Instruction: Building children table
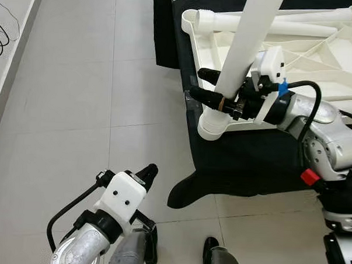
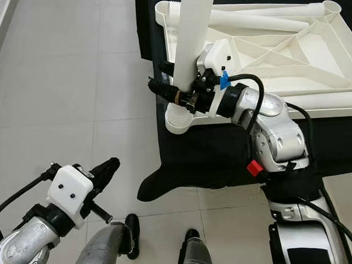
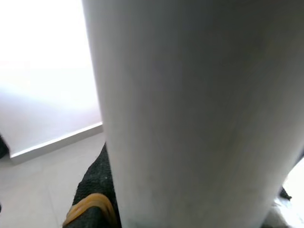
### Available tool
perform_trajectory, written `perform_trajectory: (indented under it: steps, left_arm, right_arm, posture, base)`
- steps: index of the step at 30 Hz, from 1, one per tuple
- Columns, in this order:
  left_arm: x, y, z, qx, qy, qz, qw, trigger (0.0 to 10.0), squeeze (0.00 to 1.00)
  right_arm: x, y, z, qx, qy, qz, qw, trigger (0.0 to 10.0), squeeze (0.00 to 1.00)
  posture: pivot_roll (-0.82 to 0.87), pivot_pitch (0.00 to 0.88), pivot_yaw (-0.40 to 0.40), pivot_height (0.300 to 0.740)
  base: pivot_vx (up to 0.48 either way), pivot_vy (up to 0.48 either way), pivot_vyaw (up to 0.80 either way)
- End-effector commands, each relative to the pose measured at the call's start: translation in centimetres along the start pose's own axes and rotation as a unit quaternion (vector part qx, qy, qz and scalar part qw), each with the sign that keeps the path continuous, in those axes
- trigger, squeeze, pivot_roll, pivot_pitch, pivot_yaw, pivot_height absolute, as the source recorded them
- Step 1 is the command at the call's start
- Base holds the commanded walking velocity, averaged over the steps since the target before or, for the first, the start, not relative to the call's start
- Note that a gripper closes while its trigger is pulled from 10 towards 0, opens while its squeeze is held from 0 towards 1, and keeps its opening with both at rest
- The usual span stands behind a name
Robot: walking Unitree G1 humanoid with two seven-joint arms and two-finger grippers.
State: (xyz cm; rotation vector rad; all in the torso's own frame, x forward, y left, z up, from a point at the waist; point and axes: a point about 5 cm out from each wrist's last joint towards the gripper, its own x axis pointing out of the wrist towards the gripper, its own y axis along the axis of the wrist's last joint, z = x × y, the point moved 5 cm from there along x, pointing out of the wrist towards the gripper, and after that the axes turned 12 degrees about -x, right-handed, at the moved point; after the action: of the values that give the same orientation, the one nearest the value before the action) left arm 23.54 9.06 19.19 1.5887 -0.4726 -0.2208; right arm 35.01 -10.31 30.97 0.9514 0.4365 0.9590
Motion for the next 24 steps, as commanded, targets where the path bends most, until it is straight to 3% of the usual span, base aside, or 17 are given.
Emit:
perform_trajectory:
  steps: [1, 24]
  left_arm:
    - [-0.2, -0.7, 0.1, -0.006, -0.004, -0.011, 1.0, 10.0, 0.0]
    - [0.6, -0.7, -0.4, -0.001, -0.007, 0.002, 1.0, 10.0, 0.0]
  right_arm:
    - [-0.9, -3.6, 0.0, 0.035, -0.031, -0.075, 0.996, 10.0, 0.0]
    - [0.0, -2.7, -1.2, 0.065, -0.101, -0.072, 0.99, 10.0, 0.0]
  posture:
    - [0.07, 0.326, 0.029, 0.74]
    - [0.05, 0.296, 0.041, 0.74]
  base:
    - [0.0, 0.0, 0.0]
    - [0.0, 0.0, 0.0]
